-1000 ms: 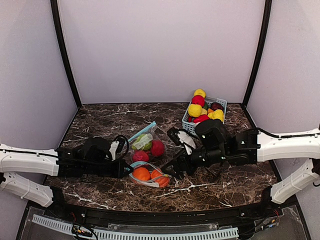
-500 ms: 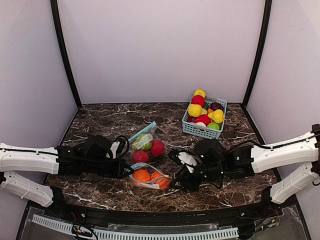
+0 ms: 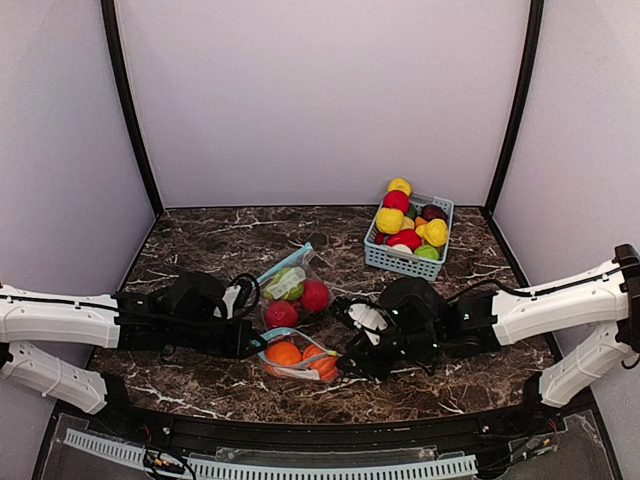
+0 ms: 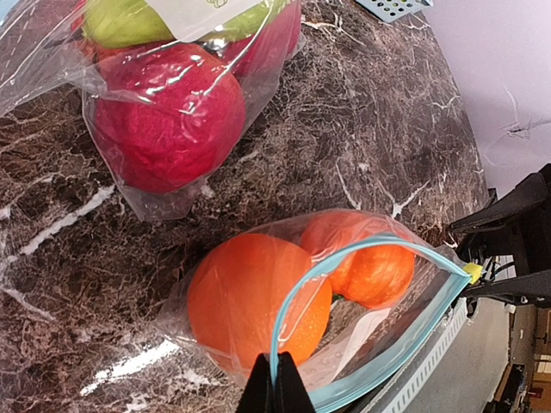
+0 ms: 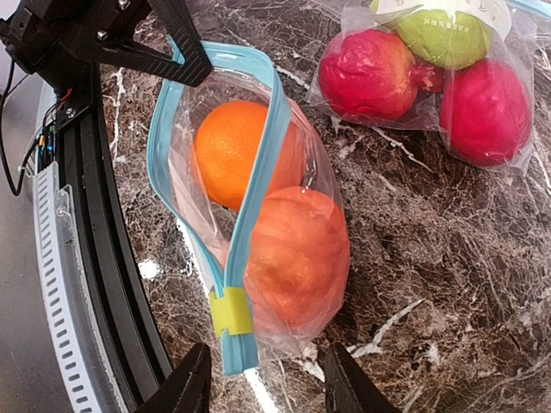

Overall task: Place the food in the zip-top bag and seal the zipper
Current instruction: Pass from the left arm to the right

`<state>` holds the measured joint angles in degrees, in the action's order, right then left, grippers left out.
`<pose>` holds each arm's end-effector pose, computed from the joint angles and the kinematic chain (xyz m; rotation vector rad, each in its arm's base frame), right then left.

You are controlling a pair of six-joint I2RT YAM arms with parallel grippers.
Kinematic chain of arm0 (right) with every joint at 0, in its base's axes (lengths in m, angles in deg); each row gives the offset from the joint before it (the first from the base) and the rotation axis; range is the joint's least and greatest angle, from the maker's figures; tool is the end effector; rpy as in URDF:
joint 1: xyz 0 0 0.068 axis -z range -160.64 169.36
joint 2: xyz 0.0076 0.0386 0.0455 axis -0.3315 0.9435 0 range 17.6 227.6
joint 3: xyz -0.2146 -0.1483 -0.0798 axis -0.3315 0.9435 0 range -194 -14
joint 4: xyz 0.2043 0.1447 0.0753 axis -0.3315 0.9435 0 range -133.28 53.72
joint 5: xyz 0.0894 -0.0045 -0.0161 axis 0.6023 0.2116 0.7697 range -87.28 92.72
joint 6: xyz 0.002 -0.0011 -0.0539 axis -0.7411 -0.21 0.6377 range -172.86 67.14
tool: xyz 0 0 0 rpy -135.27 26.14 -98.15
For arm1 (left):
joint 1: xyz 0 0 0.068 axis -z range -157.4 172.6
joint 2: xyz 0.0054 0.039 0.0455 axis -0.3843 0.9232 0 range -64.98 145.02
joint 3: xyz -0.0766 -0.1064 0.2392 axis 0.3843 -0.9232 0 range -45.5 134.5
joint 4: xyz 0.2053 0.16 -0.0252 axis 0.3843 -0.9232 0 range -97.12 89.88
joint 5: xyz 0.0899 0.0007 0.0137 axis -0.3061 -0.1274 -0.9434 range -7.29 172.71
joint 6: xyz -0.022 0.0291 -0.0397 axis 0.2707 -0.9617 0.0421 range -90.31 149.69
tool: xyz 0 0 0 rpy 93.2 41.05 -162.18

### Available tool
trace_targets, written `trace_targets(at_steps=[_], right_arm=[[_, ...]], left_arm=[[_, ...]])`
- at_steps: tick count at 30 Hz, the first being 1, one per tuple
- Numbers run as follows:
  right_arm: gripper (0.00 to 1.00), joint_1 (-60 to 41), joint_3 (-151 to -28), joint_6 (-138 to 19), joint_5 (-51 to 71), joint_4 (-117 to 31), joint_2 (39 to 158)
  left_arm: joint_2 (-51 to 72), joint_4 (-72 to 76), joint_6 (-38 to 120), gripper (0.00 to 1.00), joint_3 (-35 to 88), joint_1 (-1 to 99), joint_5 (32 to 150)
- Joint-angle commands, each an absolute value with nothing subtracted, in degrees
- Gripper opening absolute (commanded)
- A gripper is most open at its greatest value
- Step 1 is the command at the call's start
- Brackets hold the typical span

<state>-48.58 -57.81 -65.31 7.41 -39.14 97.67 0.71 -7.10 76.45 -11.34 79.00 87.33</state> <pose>0.1065 0.2707 0.2060 -1.1633 2.1136 0.7950 0.1289 -0.1992 0.2089 0.2545 2.4489 -0.9917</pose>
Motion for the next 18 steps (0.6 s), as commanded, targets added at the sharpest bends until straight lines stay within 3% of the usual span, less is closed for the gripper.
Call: trace_targets(at_steps=[1,5,12,14,15,17,18], right_arm=[[0.43,-49.2,-59.7,-64.2,6.5,-40.9,98.9],[0.35,-49.2,-60.9,-63.2,7.2,-40.8,99.6],[0.00,-49.2,-61.1,-62.8,8.1,-40.7,99.4],[0.00,-49.2,-61.0,-62.8,9.1,-41.0,99.3],[0.00,-49.2,-61.0,-62.7,9.7,-41.1,99.2],[0.00,-49.2,-61.0,-62.6,11.2,-41.2,99.2],[0.00,-49.2,-61.0,-62.5,11.9,-41.2,99.1]], left_arm=[[1.2,-8.8,76.3,0.01,-10.1,78.7,88.0],[1.3,-8.9,76.2,0.01,-10.1,78.7,88.1],[0.5,-9.9,76.1,0.01,-10.5,78.7,87.5],[-0.4,-10.1,75.6,0.01,-10.9,78.7,87.9],[-0.7,-10.5,75.2,0.06,-11.1,78.7,88.0],[-2.2,-13.0,73.3,0.27,-10.7,78.7,87.5],[-3.5,-14.1,71.1,0.44,-10.4,78.7,86.6]])
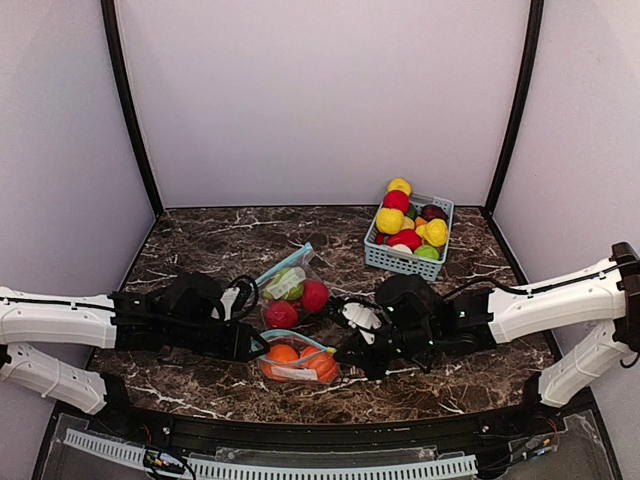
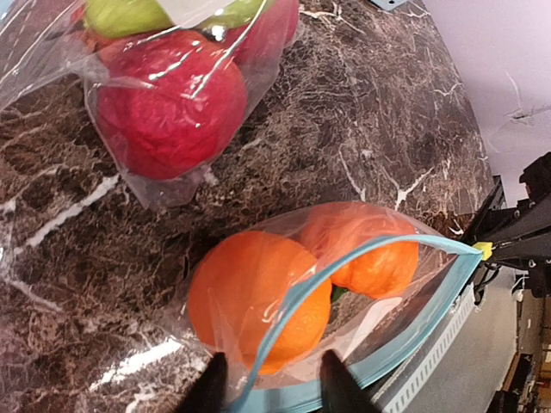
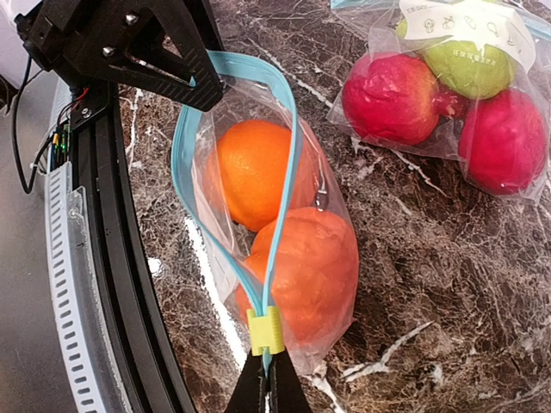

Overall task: Place the food in the zip-top bag and seal the zipper
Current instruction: Pass from the left arm to the right, then hold the zipper from the zipper food storage bag.

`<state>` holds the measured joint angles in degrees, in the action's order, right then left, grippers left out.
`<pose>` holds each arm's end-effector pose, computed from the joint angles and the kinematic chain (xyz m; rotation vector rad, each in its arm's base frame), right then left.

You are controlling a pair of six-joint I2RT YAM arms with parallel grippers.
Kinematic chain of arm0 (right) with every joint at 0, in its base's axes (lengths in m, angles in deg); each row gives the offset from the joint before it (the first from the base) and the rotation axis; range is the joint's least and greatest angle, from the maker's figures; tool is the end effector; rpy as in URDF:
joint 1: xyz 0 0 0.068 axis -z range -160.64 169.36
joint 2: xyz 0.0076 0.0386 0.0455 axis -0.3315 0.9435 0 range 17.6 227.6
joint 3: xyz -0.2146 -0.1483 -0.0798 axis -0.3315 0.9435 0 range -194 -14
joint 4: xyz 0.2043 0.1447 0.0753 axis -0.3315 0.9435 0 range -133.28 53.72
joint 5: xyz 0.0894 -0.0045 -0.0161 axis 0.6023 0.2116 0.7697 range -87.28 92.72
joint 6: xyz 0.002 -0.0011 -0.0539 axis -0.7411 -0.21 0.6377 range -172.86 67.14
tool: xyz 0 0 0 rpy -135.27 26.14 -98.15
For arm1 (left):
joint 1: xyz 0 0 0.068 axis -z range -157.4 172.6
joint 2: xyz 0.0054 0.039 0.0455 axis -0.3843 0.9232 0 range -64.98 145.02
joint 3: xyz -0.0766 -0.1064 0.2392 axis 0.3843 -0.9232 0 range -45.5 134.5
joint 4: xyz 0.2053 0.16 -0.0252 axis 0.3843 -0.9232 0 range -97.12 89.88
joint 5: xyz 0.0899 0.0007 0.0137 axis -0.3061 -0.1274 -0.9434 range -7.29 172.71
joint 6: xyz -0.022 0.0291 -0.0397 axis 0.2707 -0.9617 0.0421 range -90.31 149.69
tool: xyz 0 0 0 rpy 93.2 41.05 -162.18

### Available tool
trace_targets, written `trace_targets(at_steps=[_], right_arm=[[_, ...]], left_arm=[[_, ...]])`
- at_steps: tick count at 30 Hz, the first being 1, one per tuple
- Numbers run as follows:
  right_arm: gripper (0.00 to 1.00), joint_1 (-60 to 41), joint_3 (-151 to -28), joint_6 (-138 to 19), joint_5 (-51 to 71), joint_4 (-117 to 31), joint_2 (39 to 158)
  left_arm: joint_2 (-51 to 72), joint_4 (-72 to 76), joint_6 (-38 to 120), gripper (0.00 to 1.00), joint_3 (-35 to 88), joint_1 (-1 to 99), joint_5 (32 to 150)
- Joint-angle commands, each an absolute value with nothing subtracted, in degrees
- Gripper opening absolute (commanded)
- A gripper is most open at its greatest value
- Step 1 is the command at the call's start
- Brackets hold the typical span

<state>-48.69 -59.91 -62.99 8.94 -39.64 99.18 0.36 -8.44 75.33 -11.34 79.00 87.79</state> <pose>0.1086 0.2797 0.2112 -1.2132 2.0651 0.8162 0.1275 -0.1975 0.2082 0.2838 2.4612 -0.9772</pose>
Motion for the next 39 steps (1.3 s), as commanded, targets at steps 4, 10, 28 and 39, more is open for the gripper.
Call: trace_targets(at_steps=[4,10,28,39], right_arm=[[0.00,-49.2,-60.4,-62.5,14.0,-41.4,98.4],[0.00,-49.0,-59.6,-62.0,16.6,-42.3,98.6],[0.00,-46.8,-56.3,-65.0,21.3,-48.8,97.1],[0.00,-45.1,-54.7,-66.2,23.5,-50.4,95.9]], left_arm=[[-6.5,-24.4,60.6,0.78,-4.2,78.7,82.5],[-3.7,-26.2,42.5,0.87,5.1,78.7,85.4],[15.8,6.3,31.8,0.69,3.4,78.7,119.6],[20.7,11.3,33.9,0.48,1.9,78.7,121.4]])
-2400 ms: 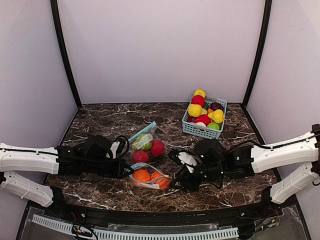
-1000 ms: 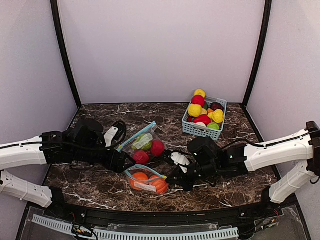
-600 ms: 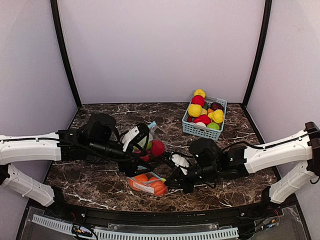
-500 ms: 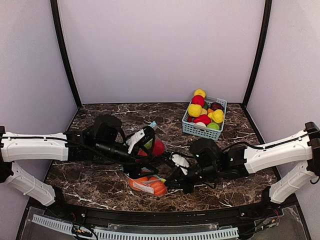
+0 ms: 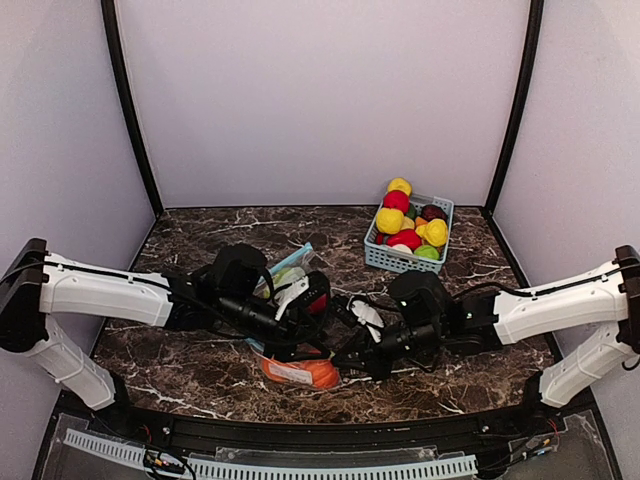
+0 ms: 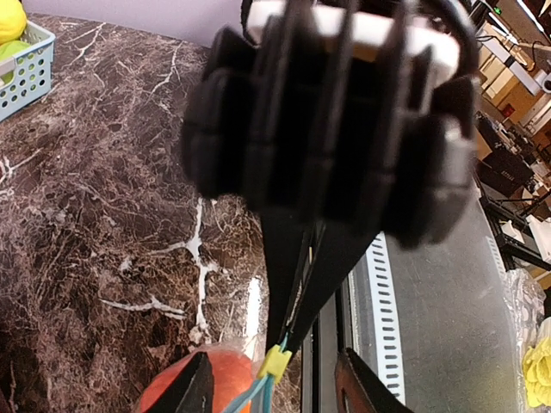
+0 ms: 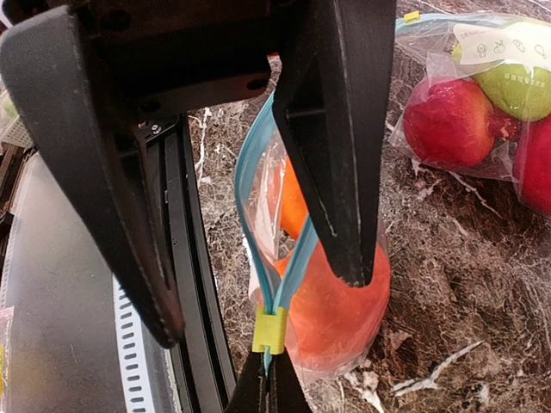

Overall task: Place the food in the zip-top bag and seal the zipper
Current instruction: Hold the zipper from the zipper food storage bag.

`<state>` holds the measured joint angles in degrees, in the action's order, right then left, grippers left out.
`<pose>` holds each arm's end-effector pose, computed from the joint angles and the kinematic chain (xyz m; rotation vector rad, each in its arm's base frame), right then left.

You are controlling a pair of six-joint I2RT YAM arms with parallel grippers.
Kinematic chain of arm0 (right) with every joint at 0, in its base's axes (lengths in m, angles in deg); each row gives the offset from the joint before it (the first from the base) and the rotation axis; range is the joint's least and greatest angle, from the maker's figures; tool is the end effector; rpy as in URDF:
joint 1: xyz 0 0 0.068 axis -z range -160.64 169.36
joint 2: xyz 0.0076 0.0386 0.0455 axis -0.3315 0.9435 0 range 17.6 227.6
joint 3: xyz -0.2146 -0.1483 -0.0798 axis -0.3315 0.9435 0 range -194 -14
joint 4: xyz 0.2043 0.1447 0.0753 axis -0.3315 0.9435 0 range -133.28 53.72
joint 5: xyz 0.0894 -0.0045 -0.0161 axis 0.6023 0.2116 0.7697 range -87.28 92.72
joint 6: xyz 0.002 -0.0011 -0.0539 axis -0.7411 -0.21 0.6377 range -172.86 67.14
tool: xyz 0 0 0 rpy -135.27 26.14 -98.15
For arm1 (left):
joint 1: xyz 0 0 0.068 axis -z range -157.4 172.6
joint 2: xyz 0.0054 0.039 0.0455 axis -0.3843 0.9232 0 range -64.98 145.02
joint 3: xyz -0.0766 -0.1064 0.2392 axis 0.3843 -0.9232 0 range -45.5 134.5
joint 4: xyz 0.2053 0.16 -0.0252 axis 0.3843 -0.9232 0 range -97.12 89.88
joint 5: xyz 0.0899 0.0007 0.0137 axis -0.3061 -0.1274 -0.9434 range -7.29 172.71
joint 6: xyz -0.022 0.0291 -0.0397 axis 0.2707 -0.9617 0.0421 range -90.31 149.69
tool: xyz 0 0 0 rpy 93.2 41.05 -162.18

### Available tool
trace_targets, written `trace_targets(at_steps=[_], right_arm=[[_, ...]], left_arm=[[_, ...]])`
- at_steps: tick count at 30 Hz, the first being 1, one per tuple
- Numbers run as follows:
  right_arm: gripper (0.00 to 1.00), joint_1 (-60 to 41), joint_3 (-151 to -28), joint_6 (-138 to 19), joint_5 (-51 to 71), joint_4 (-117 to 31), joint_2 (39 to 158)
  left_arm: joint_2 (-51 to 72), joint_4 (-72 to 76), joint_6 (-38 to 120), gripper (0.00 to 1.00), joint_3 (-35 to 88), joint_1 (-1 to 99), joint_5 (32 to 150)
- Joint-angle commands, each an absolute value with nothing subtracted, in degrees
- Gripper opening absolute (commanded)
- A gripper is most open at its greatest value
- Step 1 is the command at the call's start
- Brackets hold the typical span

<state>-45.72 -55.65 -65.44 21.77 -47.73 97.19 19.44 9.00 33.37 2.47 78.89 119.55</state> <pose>0.1126 0.2699 0.2104 -1.2232 2.0038 1.0937 0.1588 -0.2765 0.2318 1.3494 1.7417 -1.2799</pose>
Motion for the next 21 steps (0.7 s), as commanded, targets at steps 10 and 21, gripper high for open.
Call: trace_targets(at_steps=[10,21], right_arm=[[0.00,-44.3,-53.6,-67.0,24.5,-51.6,95.4],[0.00,-42.9,-52.4,-67.6,25.7,-52.9,94.7]], left_arm=[[23.5,10.7,33.8,0.37,2.5,78.7,121.8],[26.3,10.8,33.8,0.32,4.4,78.7,122.6]])
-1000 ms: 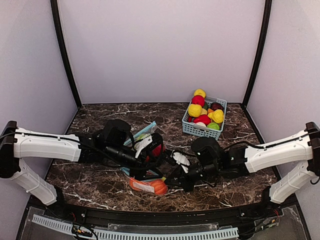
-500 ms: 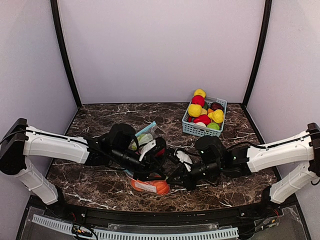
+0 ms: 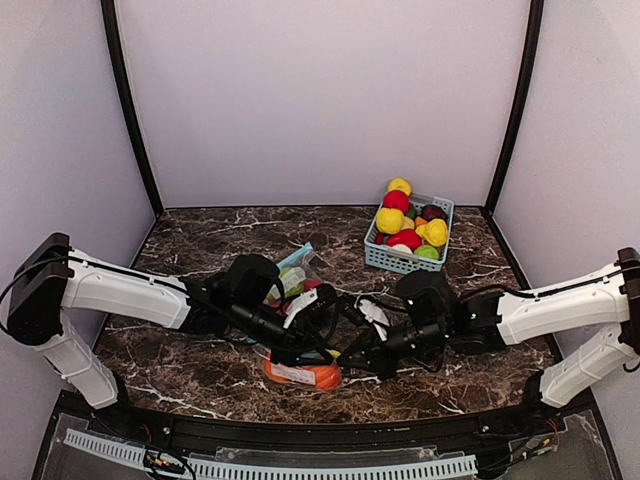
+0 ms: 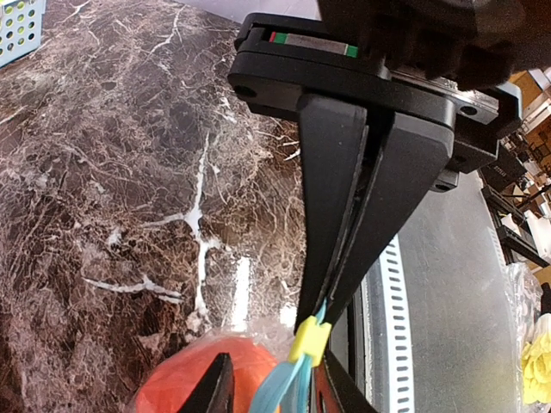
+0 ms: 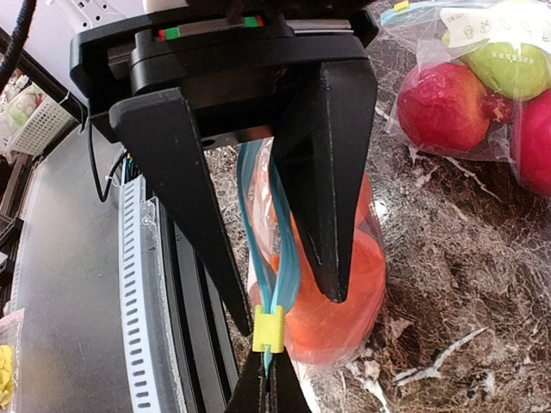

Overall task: Place the food in the zip-top bag and seal the zipper
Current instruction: Hold the zipper from the zipper food storage bag.

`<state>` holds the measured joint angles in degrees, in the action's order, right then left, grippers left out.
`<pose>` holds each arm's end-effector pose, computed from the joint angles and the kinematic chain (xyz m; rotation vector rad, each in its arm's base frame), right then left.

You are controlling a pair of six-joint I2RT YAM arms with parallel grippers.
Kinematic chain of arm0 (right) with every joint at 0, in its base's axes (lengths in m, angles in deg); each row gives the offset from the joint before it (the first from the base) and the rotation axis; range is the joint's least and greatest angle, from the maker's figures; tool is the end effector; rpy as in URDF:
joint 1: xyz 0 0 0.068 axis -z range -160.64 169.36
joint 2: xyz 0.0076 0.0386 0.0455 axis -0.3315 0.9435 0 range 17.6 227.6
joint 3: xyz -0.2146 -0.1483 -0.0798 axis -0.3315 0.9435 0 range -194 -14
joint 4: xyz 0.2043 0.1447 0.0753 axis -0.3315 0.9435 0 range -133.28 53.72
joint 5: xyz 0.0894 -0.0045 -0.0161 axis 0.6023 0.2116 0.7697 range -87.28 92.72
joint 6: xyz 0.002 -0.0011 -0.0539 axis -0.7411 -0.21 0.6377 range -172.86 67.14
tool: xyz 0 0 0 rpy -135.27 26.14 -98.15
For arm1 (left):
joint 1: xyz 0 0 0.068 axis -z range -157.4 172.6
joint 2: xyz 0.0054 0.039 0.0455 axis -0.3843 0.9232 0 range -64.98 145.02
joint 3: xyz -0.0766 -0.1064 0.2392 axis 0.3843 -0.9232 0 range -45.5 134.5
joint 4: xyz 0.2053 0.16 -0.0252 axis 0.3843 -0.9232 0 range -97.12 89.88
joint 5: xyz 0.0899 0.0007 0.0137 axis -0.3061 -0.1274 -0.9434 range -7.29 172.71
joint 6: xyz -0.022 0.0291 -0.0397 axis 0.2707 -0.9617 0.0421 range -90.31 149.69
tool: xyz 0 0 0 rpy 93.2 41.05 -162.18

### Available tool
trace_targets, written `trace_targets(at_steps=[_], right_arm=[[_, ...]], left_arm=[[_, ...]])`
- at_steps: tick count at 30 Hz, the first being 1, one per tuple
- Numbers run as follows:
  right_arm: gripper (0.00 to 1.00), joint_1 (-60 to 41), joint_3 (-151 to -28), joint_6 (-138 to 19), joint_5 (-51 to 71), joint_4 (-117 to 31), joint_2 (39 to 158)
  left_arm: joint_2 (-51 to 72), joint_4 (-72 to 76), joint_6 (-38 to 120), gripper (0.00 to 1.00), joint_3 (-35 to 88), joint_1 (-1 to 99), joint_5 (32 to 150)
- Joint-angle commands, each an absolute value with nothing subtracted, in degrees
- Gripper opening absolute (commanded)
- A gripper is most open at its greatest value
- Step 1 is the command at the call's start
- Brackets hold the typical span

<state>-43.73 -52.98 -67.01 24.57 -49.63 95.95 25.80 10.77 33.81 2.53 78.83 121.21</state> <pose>0.1167 0.2592 0.2047 -1.1898 2.0240 1.1433 0.1655 -0.2873 0.2014 1.3774 1.8253 -1.3049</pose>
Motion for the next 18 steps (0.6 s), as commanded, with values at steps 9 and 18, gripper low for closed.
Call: trace_targets(at_steps=[9,18], right_arm=[[0.00,-42.4,-52.7,-67.9,26.9,-53.1,96.1],[0.00,-42.0,-52.3,-68.2,26.5,-53.1,96.4]], left_arm=[[27.6,12.7,35.9,0.31,5.5,78.7,124.7],[28.5,13.2,37.5,0.18,5.7,78.7,126.1]])
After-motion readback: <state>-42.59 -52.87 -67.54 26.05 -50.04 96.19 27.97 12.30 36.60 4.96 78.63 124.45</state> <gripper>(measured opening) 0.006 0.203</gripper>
